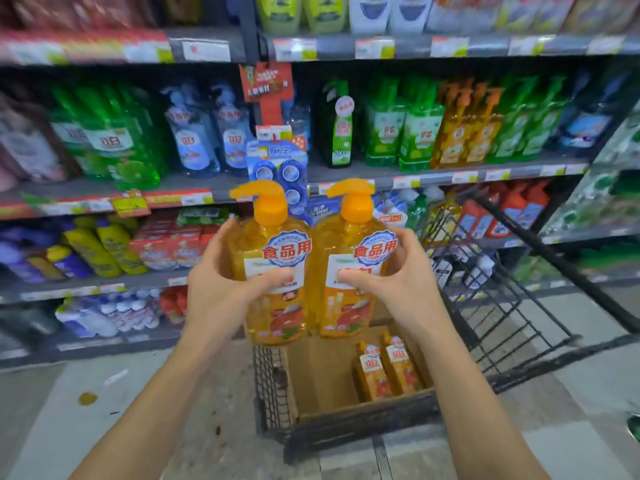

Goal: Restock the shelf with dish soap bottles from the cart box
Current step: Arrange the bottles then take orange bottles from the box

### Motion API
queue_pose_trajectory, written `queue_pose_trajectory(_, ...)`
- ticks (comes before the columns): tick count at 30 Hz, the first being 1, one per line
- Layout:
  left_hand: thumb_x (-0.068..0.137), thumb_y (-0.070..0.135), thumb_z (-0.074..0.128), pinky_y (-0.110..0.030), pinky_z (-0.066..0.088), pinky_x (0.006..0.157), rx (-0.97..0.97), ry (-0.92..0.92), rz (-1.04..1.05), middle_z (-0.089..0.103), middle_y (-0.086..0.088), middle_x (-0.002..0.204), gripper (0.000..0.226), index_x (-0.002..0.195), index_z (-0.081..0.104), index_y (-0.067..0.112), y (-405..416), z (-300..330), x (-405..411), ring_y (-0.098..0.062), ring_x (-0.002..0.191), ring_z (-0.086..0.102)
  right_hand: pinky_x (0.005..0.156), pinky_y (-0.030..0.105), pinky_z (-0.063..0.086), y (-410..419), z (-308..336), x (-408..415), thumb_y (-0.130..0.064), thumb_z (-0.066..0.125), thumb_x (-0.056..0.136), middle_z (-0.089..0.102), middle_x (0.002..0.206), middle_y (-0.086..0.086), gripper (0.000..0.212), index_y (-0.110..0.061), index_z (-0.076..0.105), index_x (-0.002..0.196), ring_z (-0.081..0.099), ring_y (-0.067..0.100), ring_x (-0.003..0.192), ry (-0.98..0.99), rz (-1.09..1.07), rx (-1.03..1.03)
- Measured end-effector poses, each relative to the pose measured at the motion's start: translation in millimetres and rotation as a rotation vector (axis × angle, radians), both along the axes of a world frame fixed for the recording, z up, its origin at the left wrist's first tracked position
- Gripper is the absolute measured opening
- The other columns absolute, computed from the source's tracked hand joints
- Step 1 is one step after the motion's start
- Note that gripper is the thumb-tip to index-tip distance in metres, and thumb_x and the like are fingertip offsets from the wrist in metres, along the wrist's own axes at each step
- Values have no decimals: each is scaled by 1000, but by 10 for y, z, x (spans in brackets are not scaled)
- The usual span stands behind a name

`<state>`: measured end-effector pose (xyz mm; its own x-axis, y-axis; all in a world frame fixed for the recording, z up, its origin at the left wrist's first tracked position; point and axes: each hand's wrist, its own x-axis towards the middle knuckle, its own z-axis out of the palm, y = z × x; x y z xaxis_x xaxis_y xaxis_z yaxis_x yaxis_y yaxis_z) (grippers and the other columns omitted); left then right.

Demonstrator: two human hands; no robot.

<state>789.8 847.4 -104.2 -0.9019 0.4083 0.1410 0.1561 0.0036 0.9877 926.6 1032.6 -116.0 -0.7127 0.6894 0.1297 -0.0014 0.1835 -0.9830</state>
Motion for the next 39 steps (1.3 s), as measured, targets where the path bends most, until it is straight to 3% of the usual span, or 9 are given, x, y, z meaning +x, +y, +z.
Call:
queue_pose_trajectory(8,48,26,89,-37,58,87,26,145,63,72,12,108,77,118,59,33,-447,703,-431,-4,98,69,74,39,62,-326,618,-609,-29,96,58,72,109,-11,77,-29,54,122,69,6,99,62,79,54)
queue_pose_trajectory(12,44,42,98,-40,57,89,7,213,107,71,15,111,89,123,58,37,-725,944,-926,-4,103,67,77,36,61,-536,882,-1164,-36,96,52,72,108,-14,82,-28,55,123,68,1,97,76,104,72)
queue_pose_trajectory(15,44,39,98,-39,57,89,9,244,125,71,16,111,91,126,58,34,-952,1106,-1349,-3,103,67,63,20,57,-716,1026,-1635,-32,96,51,71,108,-10,82,-25,55,121,68,-2,90,108,139,70)
queue_pose_trajectory(19,45,48,96,-40,55,92,21,294,125,70,15,115,91,127,58,38,-1231,1275,-1944,-7,108,66,72,30,59,-955,1146,-2267,-43,94,43,73,106,-8,86,-24,58,118,70,8,98,129,138,80)
queue_pose_trajectory(22,45,42,97,-27,56,89,48,325,109,70,16,113,94,130,57,31,-1364,1389,-2351,3,103,65,75,36,59,-1080,1216,-2682,-45,99,42,75,103,-7,85,-25,59,114,72,12,96,146,138,72)
queue_pose_trajectory(26,56,29,91,-3,47,73,38,376,71,67,27,104,77,125,58,31,-1421,1570,-2867,20,93,59,64,23,58,-1207,1402,-3107,-37,92,45,75,100,-7,78,-22,59,115,73,8,88,187,135,60)
queue_pose_trajectory(30,58,25,91,-20,57,78,70,376,13,73,21,100,61,111,63,35,-1294,1777,-3311,5,92,68,62,22,58,-1140,1649,-3478,-33,91,46,76,101,-5,75,-19,61,112,73,9,87,220,107,72)
queue_pose_trajectory(34,58,26,93,-32,58,86,116,390,-7,75,15,99,65,115,63,31,-996,1991,-3720,-1,94,70,80,39,60,-869,1944,-3840,-42,95,39,77,105,-3,83,-18,63,112,73,19,100,230,50,104)
queue_pose_trajectory(39,57,29,94,-31,58,83,197,403,-21,76,9,96,61,110,65,24,-444,2412,-4221,-5,90,72,83,45,61,-402,2446,-4264,-42,92,37,77,106,-4,90,-19,61,119,73,20,99,285,12,139)
